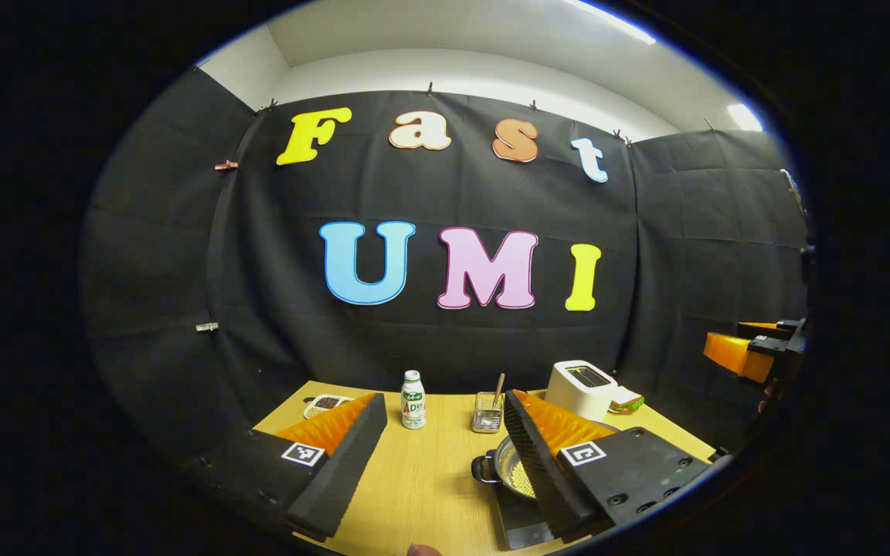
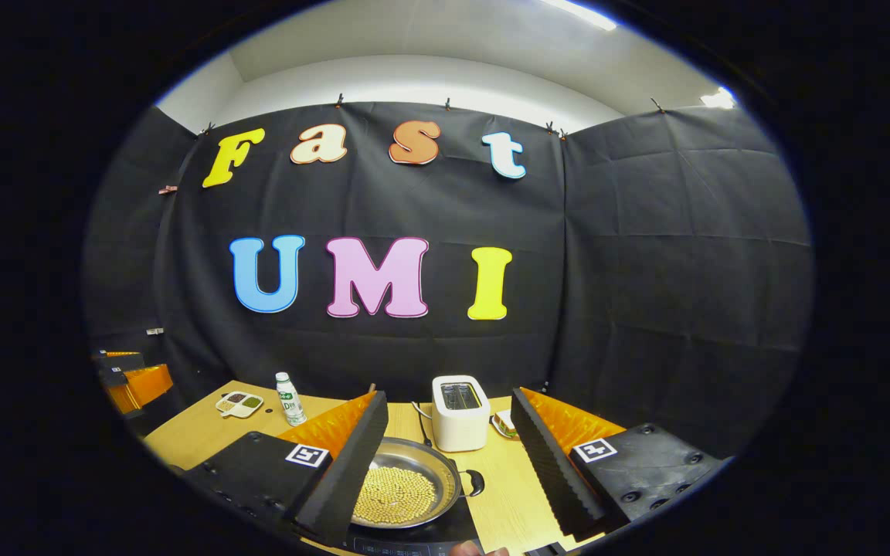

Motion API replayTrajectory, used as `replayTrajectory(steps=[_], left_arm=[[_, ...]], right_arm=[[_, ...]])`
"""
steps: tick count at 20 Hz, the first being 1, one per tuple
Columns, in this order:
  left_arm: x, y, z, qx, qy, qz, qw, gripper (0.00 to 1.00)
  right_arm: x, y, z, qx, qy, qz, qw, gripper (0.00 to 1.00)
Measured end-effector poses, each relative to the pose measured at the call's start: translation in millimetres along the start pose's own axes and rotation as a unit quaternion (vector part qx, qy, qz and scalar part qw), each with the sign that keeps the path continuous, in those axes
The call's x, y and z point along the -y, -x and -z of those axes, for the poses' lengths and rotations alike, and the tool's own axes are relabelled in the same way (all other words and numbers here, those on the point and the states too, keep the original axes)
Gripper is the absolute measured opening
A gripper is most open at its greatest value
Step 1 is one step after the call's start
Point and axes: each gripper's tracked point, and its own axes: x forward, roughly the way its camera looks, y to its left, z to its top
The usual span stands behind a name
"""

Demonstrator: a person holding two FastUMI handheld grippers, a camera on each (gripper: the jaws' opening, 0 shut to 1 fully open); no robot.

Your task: First push the handle of the pot to place it horizontally, then grasp the pot with both hands and set it on the induction cooktop.

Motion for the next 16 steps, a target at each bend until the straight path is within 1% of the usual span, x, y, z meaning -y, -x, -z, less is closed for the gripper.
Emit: replayTrajectory(steps=[1, 7, 8, 9, 16], left_arm=[[-0.7, 1.7, 0.3, -0.001, 0.000, 0.000, 1.000, 0.97], [-1.5, 1.9, 6.1, -0.014, -0.007, 0.001, 1.000, 0.97], [0.3, 0.7, 7.6, -0.015, -0.008, 0.004, 1.000, 0.95], [1.8, 0.0, 7.5, -0.016, -0.008, 0.007, 1.000, 0.95], [12.3, -2.7, 11.7, -0.019, -0.014, 0.015, 1.000, 0.95]], right_arm=[[-0.6, 0.3, 1.7, -0.004, -0.001, -0.001, 1.000, 0.99], [-9.2, -2.2, 1.6, -0.005, -0.001, -0.008, 1.000, 0.99], [-10.0, -2.0, 2.7, -0.006, 0.001, -0.009, 1.000, 0.99], [-11.2, -1.1, 3.6, -0.007, 0.002, -0.010, 1.000, 0.99], [-7.0, 1.5, 9.1, -0.015, 0.005, -0.006, 1.000, 0.99]])
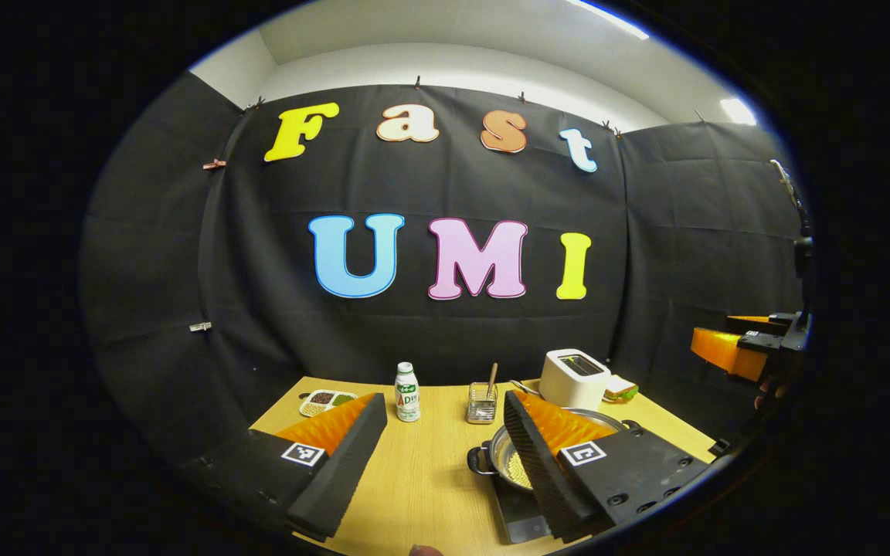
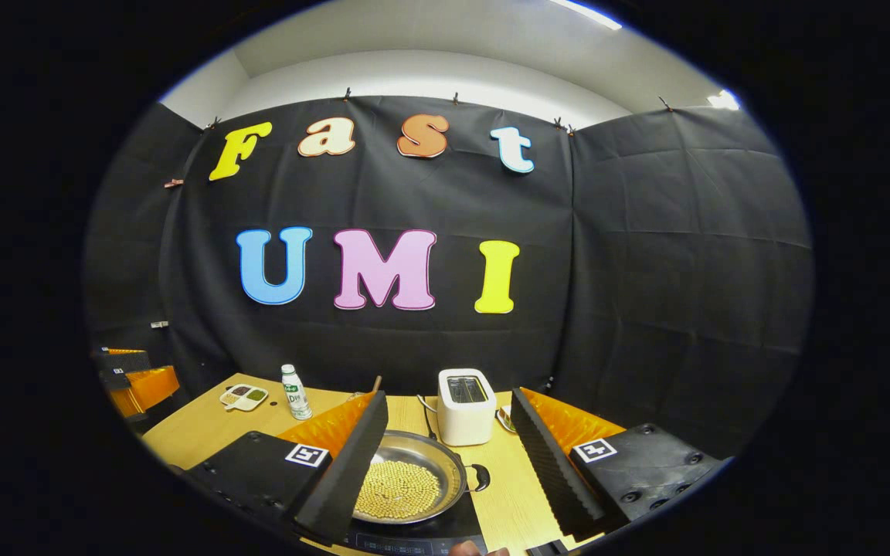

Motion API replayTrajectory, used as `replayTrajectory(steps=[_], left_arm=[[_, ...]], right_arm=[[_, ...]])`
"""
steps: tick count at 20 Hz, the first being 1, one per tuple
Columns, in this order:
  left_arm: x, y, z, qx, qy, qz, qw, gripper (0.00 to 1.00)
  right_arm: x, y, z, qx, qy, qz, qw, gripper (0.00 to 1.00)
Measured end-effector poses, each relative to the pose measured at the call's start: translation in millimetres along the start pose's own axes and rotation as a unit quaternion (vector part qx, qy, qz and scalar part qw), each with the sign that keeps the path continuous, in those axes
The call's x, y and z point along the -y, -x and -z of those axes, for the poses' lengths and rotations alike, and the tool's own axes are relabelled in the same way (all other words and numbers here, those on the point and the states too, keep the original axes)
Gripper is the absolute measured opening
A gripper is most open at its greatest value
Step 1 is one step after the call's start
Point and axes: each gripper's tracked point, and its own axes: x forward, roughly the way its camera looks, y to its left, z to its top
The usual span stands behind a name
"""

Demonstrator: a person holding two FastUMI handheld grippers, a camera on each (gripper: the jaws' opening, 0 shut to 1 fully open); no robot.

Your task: First push the handle of the pot to place it horizontally, then grasp the pot with both hands and set it on the induction cooktop.

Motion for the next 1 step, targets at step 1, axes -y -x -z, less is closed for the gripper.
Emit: replayTrajectory(steps=[1], left_arm=[[1.0, -0.2, -0.5, -0.001, 0.000, 0.001, 1.000, 0.95]], right_arm=[[0.4, 0.0, 0.5, -0.001, 0.000, 0.000, 1.000, 0.99]])
